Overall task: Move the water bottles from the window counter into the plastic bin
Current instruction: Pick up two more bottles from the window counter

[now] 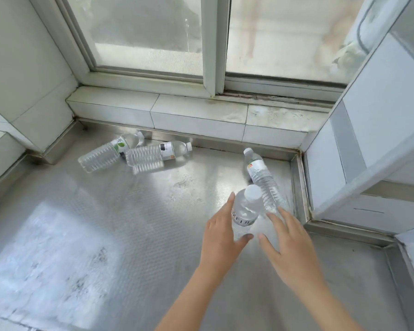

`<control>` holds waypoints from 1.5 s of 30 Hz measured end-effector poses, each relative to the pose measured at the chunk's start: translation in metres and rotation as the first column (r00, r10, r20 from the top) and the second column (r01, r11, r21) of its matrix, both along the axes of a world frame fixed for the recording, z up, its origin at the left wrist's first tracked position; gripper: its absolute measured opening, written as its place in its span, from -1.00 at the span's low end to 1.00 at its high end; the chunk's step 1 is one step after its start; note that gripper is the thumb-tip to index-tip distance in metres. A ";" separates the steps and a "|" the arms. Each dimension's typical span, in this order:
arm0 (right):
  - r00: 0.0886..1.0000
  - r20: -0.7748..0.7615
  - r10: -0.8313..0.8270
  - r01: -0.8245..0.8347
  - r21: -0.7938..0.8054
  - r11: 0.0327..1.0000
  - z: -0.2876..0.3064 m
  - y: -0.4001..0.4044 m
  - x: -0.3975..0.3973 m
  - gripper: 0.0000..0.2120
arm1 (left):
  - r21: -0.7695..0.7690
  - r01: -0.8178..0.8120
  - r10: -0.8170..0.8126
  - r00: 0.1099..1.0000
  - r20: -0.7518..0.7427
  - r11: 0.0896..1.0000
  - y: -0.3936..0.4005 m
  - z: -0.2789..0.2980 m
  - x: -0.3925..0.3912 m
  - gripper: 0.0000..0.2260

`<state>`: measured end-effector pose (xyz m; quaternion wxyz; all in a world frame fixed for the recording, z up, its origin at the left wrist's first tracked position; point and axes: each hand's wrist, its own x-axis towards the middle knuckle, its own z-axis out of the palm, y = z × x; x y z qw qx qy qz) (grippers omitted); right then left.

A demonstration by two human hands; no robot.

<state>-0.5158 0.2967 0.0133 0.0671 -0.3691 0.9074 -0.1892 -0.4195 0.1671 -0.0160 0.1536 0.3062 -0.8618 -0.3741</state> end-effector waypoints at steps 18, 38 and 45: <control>0.978 0.087 -0.192 0.158 0.300 0.941 -0.054 -0.127 -0.131 -0.31 | 0.615 -0.184 0.305 0.948 -0.096 0.767 -0.076 -0.032 -0.061 -0.45; 0.706 0.620 -0.343 0.537 -0.152 0.830 -0.019 -0.055 -0.079 -0.31 | 0.614 -0.149 0.245 0.967 -0.075 0.775 -0.055 0.004 -0.049 -0.17; 0.571 0.776 -0.270 0.728 -0.325 0.604 0.033 0.034 -0.019 -0.27 | 0.603 -0.019 0.090 0.992 -0.088 0.798 -0.010 0.056 -0.022 -0.28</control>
